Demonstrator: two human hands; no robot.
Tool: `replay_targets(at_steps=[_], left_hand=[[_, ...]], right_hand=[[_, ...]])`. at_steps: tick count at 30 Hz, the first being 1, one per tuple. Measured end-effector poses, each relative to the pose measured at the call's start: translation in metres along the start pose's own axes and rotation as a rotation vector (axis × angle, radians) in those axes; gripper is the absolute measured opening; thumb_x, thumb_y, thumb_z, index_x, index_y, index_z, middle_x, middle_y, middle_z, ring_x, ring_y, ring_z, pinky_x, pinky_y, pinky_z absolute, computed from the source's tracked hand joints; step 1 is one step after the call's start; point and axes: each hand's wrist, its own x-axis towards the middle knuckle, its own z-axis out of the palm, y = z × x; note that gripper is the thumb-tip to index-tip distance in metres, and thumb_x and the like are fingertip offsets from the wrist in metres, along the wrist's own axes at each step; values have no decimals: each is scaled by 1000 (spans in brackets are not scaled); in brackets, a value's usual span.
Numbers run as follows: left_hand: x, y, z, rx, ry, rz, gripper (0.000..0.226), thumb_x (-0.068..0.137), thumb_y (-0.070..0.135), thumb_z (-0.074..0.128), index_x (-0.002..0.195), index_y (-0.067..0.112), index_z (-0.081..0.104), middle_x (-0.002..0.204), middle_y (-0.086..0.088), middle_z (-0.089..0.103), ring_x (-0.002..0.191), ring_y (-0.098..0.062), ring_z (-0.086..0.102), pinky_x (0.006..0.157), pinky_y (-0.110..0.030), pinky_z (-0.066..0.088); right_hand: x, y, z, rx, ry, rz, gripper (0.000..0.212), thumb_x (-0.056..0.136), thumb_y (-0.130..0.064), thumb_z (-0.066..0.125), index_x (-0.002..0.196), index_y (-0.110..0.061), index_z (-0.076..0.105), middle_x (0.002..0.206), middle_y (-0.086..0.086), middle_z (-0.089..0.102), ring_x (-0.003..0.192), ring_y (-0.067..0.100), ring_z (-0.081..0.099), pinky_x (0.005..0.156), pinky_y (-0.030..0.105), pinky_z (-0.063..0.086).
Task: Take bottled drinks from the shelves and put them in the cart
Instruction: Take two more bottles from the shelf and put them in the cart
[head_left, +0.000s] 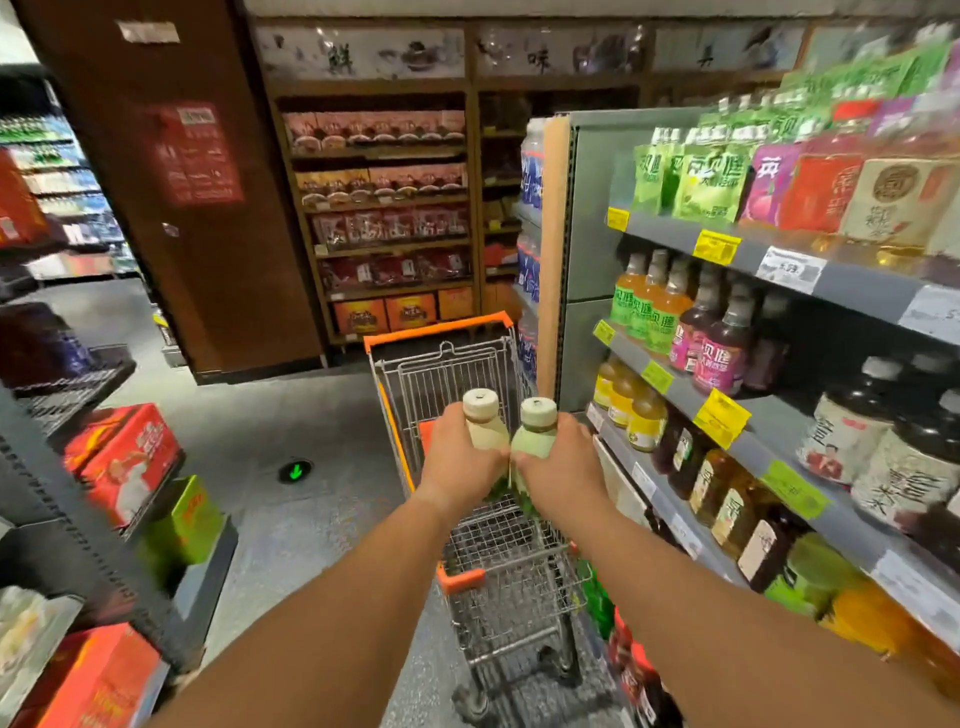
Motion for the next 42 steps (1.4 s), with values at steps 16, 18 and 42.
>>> replay_targets(at_steps=[16,18,42], left_hand=[[252,-241,148,15,-57,-309,52,69,16,80,105,39,50,102,17,63,98,-7,62,79,-30,50],[285,-275,170,27,-71,-305,48,69,17,79,100,41,51,97,20,65,91,1,62,73,-23,49],[433,-600,345,134,-145,-447,47,75,20,83,112,29,55,103,15,65,94,-9,62,79,-28,52]], right_hand=[[283,177,219,-51,-103,189,63,82,-19,76,136,-16,45,134,6,51,122,28,51,99,41,44],[317,205,252,-50,-100,193,64,83,-17,75,138,-13,43,136,7,49,124,29,49,101,43,43],[470,471,514,10,64,402,44,77,-11,73,115,-13,52,102,3,59,88,19,58,70,23,41]])
